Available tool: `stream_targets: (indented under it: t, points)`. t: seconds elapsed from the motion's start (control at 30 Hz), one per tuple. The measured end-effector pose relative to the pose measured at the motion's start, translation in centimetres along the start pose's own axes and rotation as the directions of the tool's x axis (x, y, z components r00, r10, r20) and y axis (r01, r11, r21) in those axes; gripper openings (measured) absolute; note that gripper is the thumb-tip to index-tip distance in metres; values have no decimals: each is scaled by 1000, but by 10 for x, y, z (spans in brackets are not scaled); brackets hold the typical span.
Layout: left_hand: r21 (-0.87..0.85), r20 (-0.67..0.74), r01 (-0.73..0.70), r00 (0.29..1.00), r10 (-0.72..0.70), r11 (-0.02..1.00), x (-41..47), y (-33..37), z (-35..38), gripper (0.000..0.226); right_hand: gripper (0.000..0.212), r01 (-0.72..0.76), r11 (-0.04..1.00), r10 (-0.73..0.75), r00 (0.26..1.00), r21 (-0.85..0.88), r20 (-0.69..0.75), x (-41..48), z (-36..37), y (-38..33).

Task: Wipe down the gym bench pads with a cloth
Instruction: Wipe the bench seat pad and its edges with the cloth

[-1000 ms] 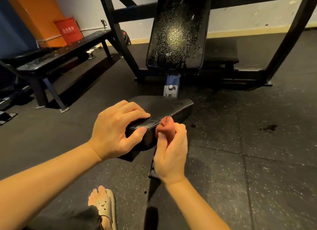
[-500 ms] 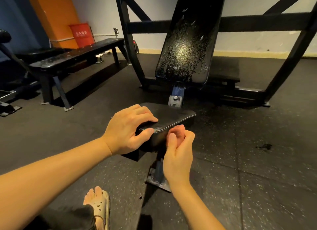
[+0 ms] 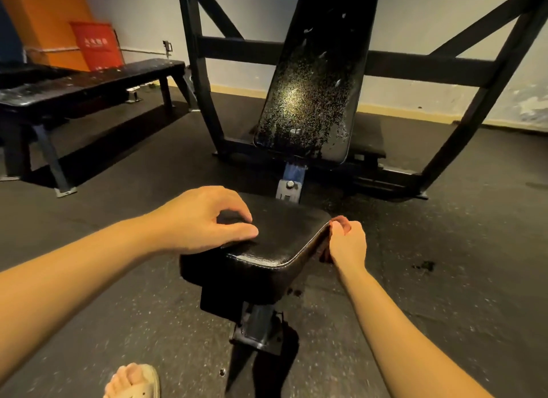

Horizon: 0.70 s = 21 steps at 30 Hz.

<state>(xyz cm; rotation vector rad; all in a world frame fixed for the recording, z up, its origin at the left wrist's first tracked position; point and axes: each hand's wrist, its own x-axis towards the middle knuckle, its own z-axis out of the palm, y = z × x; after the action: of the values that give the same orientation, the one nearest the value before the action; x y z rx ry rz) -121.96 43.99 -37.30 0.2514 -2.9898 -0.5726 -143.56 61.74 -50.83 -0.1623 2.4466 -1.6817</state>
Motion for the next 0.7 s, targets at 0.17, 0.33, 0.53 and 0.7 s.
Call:
stream_targets:
  t: [0.17,0.33,0.53,0.7]
  points:
    - [33,129,63,989,-67,997,35,-28,-7,44,11,228,965,-222,973,-132,56,9,-6,-37]
    - [-22,271,67,961,-59,998,38,-46,-23,55,23,403,785,-253,902,-470,350,4,13,-78]
    - [-59,252,49,967,-33,997,19,-51,-22,54,18,416,753,-166,870,-510,464,-16,-3,-104]
    - [17,298,17,954,-21,1000,15,-44,-28,61,11,446,778,-141,811,-443,568,-51,-30,-121]
